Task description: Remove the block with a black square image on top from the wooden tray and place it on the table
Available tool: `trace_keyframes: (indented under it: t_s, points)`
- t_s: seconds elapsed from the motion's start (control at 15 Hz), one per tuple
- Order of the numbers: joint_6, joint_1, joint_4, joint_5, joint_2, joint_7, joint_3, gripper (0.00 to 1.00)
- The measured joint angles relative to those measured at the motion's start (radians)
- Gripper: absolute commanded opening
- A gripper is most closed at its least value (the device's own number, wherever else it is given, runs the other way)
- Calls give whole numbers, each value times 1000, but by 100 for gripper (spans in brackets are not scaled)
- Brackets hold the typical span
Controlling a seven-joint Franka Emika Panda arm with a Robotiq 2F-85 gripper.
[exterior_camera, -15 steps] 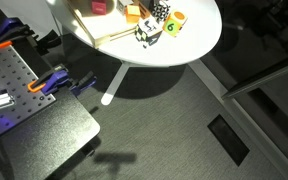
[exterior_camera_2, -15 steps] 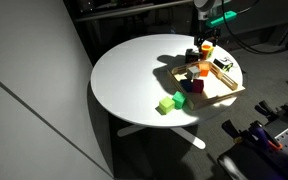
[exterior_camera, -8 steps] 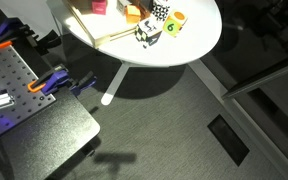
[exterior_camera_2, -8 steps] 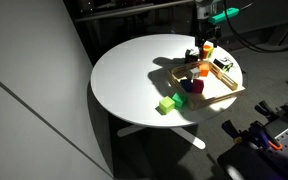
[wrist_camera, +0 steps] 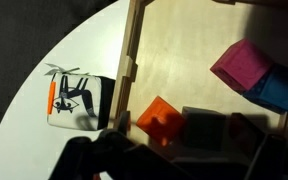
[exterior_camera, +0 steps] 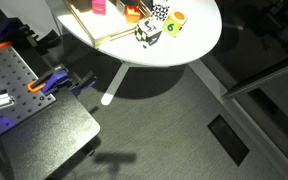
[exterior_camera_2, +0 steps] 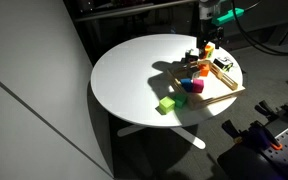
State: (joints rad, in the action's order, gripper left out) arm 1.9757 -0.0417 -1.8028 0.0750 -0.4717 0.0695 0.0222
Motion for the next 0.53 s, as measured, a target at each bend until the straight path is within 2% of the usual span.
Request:
trace_keyframes:
  t_s: [0.53]
  points:
    - [148,-52,-164,47,111,120,0,100]
